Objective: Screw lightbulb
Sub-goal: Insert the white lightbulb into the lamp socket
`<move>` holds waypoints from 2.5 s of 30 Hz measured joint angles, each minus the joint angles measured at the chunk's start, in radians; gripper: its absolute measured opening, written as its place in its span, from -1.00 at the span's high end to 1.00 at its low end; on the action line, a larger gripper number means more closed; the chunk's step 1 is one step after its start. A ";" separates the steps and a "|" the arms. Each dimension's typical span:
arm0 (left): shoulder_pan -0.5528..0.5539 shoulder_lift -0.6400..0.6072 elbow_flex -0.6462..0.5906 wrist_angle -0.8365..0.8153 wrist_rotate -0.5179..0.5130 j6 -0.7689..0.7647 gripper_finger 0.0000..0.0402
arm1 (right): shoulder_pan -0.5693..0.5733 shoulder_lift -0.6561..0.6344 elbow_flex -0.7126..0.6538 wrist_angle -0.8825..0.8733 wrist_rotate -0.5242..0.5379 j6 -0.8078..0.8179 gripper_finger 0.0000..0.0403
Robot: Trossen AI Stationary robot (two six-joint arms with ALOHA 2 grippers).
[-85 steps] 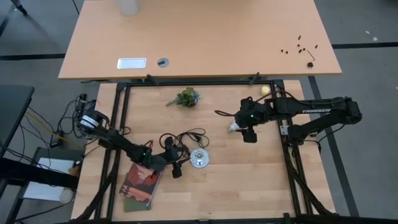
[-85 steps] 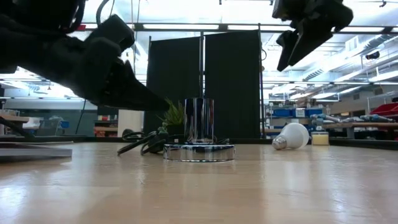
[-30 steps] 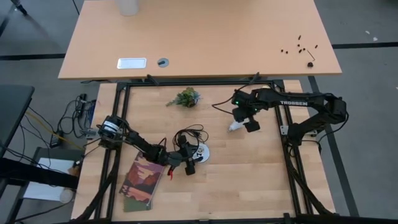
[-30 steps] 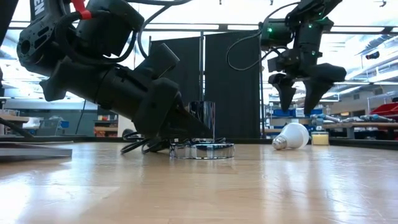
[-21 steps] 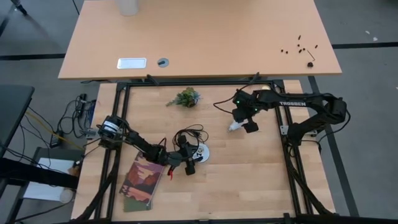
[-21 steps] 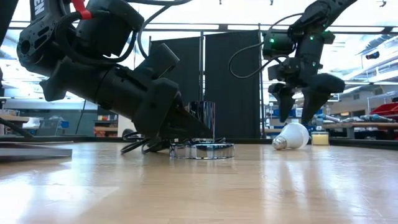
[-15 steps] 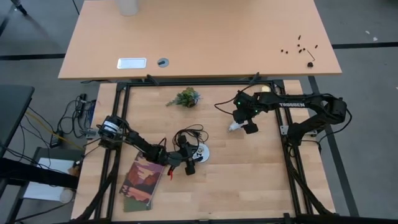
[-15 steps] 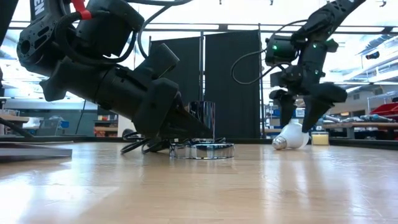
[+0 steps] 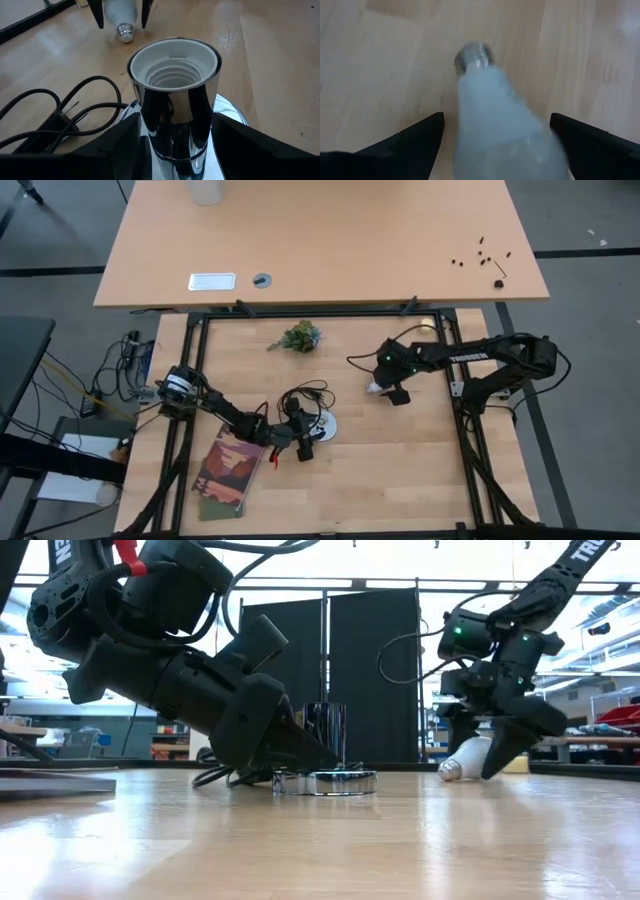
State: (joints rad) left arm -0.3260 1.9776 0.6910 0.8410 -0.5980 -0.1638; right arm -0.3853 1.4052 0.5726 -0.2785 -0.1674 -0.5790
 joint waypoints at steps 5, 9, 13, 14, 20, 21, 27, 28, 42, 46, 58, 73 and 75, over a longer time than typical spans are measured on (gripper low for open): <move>0.000 0.000 0.000 0.002 0.000 -0.001 -0.24 | 0.024 0.000 -0.001 0.022 0.010 0.088 -0.84; -0.002 0.000 0.000 0.003 0.000 -0.001 -0.24 | 0.024 0.000 -0.001 -0.004 0.021 0.116 -0.72; -0.003 0.000 0.000 0.003 0.012 -0.004 -0.24 | 0.024 0.000 -0.001 -0.043 0.041 0.117 -0.54; -0.003 0.000 0.000 0.003 0.017 -0.005 -0.24 | 0.024 0.000 -0.001 -0.050 0.043 0.117 -0.50; -0.003 0.000 0.000 0.003 0.026 -0.005 -0.24 | 0.030 0.000 0.024 -0.123 0.082 0.133 -0.33; -0.003 0.000 0.000 0.003 0.026 -0.005 -0.24 | 0.035 0.000 0.039 -0.152 0.101 0.148 -0.32; -0.004 -0.031 -0.001 -0.004 0.027 -0.005 -0.24 | 0.096 0.000 0.167 -0.313 0.126 0.232 -0.41; -0.004 -0.042 -0.001 -0.005 0.027 -0.005 -0.24 | 0.113 0.000 0.189 -0.332 0.126 0.244 -0.42; -0.049 -0.165 -0.001 -0.016 0.002 0.133 -0.24 | 0.363 0.000 0.451 -0.456 0.175 0.499 -0.40; -0.056 -0.201 0.000 -0.014 -0.019 0.184 -0.24 | 0.407 0.000 0.490 -0.442 0.170 0.576 -0.40; -0.056 -0.212 0.179 -0.189 0.004 0.338 -0.24 | 0.479 0.000 0.496 -0.305 0.086 0.783 -0.40; -0.057 -0.212 0.282 -0.327 -0.002 0.365 -0.24 | 0.511 0.171 0.595 -0.351 0.029 0.784 -0.41; -0.060 -0.212 0.281 -0.358 0.000 0.343 -0.24 | 0.508 0.176 0.636 -0.365 0.024 0.767 -0.41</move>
State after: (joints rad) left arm -0.3857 1.7657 0.9722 0.4827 -0.5984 0.1796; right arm 0.1223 1.5810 1.2088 -0.6437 -0.1436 0.1876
